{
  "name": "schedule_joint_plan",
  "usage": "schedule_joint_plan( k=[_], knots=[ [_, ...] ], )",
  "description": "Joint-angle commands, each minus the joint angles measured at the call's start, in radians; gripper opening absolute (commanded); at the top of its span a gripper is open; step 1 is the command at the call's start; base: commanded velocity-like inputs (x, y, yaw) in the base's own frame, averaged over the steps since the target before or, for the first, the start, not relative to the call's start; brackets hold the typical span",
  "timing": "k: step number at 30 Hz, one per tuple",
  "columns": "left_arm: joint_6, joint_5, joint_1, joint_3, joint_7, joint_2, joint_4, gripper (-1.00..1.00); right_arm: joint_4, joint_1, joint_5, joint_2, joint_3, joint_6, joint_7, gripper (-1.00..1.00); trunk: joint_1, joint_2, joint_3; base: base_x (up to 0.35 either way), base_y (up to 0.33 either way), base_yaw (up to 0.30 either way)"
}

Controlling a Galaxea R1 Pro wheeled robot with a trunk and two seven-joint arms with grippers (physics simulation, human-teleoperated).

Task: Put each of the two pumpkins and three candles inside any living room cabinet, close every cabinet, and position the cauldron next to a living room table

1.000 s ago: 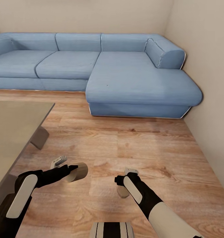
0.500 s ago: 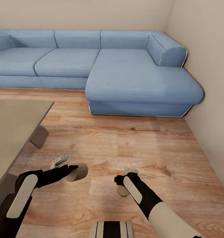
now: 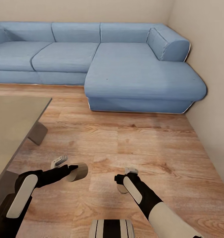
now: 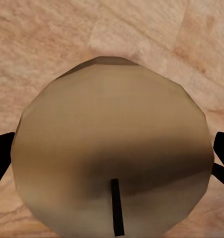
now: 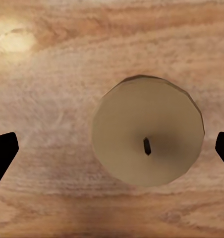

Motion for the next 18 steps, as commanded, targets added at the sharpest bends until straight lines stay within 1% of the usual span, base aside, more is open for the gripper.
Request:
schedule_joint_plan(
  k=[1,5,12,18],
  knots=[
    [0.003,0.012,-0.001,0.000,0.009,0.000,-0.001,-1.00,-0.001,-0.001,-0.009,-0.001,0.003,0.001,-0.009,1.00,0.000,-0.001,-0.005,0.000,0.000,0.000],
    [0.003,0.012,-0.001,0.000,0.009,0.000,-0.001,-1.00,-0.001,-0.001,-0.009,-0.001,0.003,0.000,-0.009,1.00,0.000,-0.001,-0.005,0.000,0.000,0.000],
    [0.003,0.012,-0.001,0.000,0.009,0.000,-0.004,-1.00,-0.001,-0.001,-0.009,-0.001,0.003,-0.002,-0.009,1.00,0.003,-0.002,-0.032,0.000,0.000,0.000],
    [0.003,0.012,-0.001,-0.001,0.009,-0.001,-0.004,-1.00,-0.001,-0.001,-0.009,-0.001,0.003,-0.013,-0.009,1.00,0.003,-0.002,-0.032,0.000,0.000,0.000]
  ],
)
